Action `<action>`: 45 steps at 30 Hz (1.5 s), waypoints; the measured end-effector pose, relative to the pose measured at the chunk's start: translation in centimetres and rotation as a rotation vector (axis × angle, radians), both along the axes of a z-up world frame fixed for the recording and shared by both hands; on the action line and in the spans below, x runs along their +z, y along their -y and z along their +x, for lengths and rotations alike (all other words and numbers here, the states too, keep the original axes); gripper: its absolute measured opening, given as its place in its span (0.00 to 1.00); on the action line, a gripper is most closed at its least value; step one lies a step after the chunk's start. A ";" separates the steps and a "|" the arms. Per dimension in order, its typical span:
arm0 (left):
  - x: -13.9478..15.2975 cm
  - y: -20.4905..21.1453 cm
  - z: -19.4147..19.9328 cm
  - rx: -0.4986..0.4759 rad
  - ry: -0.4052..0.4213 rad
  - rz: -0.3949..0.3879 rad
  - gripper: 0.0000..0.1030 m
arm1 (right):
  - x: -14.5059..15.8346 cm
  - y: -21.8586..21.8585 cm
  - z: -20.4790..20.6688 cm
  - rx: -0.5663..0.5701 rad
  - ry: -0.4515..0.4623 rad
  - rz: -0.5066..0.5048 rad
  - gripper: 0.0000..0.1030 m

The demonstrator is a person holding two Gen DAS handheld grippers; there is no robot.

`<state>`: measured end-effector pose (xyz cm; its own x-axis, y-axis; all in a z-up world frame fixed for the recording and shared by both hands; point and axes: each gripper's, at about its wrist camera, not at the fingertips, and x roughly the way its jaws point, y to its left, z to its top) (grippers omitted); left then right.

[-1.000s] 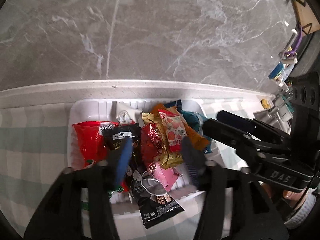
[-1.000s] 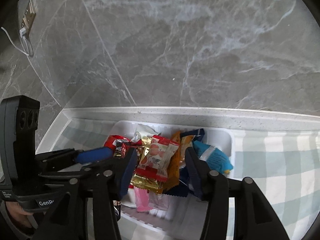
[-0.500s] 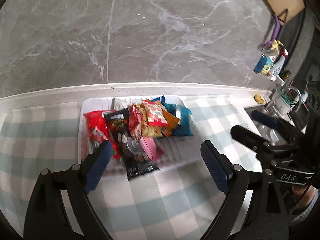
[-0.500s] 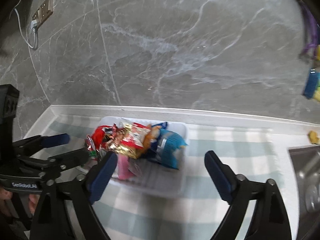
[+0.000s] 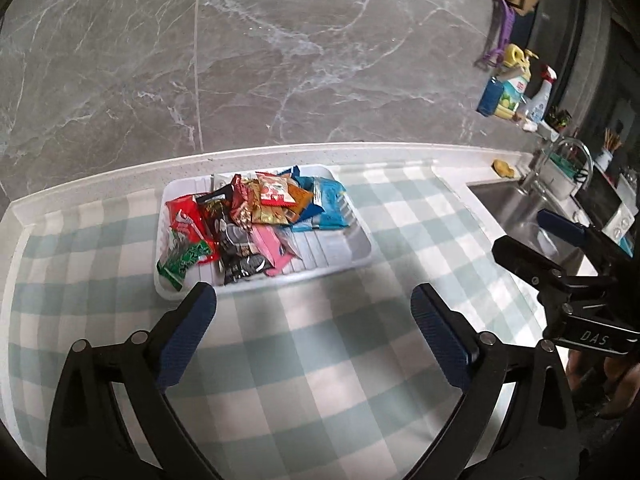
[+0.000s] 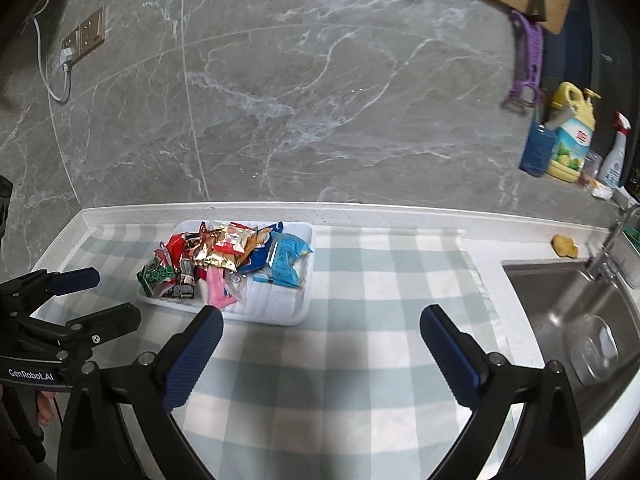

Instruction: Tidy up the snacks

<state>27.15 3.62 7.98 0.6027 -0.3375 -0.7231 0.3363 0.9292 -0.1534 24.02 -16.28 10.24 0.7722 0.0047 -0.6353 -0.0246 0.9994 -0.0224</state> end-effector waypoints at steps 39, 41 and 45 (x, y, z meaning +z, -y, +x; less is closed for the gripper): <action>12.4 5.3 -16.0 -0.004 0.499 0.169 0.98 | 2.4 3.2 -10.2 -0.004 0.142 0.148 0.99; 11.9 5.6 -15.9 -0.012 0.479 0.170 0.98 | 2.2 3.2 -10.4 0.000 0.138 0.152 0.99; 10.7 6.4 -15.9 -0.030 0.438 0.186 0.98 | 1.9 3.1 -10.9 0.010 0.132 0.157 0.99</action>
<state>11.24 -2.77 18.65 0.8562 -0.2482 -0.4531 0.3594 0.9162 0.1773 13.12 -19.36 12.15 0.8483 0.1040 -0.5193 -0.0416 0.9906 0.1304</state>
